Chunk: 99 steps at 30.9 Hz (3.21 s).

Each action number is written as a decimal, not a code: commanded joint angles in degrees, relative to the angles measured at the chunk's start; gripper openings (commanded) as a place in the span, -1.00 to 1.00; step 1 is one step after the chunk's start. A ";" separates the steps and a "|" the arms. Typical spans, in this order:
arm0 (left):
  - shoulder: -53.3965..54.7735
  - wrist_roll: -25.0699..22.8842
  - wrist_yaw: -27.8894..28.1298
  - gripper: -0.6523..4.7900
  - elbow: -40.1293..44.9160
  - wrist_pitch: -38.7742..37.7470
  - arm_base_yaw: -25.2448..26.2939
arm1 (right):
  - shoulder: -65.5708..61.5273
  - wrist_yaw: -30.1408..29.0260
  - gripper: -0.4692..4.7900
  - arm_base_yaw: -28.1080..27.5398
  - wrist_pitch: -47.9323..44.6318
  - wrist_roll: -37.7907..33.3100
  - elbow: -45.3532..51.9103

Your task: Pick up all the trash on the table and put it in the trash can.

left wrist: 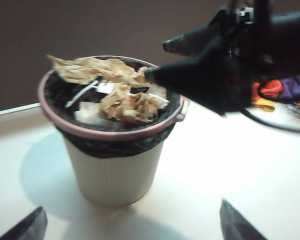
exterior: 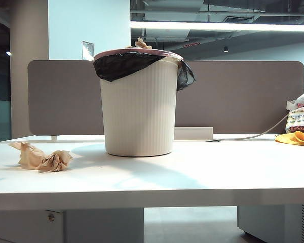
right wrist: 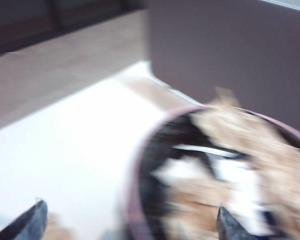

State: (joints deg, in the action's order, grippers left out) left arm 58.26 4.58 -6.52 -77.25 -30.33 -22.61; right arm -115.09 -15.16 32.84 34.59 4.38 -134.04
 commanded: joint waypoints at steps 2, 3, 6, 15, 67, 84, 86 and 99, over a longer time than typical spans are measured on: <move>-4.37 -0.07 1.29 1.00 -0.17 -4.04 -0.02 | 0.37 -0.31 0.82 5.46 5.46 0.55 -0.07; -5.53 -0.09 1.92 1.00 -0.17 -5.84 -0.02 | 0.35 -0.22 0.82 6.47 6.32 1.16 0.02; -8.02 -0.11 4.24 1.00 -0.17 -12.37 -0.02 | -0.33 0.11 0.82 9.33 7.15 3.28 0.90; -9.29 -0.07 8.92 1.00 -0.15 -28.92 -0.04 | -9.01 -0.22 0.82 12.90 5.99 3.56 1.53; -9.46 -0.04 10.80 1.00 -0.24 -25.11 -0.04 | -21.70 9.07 -0.84 12.74 14.97 3.26 -7.65; -5.55 0.61 2.19 1.00 -0.26 0.24 -0.04 | -1.36 15.21 -0.84 3.82 7.30 4.83 -8.28; -3.56 0.63 0.94 1.00 -0.26 4.13 -0.04 | -1.40 14.93 -0.84 1.46 6.64 4.57 -8.24; 4.83 4.48 -2.67 1.00 -0.48 7.61 -0.07 | -7.67 8.76 -0.84 -7.41 -2.27 1.38 -8.13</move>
State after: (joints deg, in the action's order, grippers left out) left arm 63.42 8.88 -8.75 -77.32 -23.44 -22.63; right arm -122.61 -4.27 25.34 32.67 6.57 -141.91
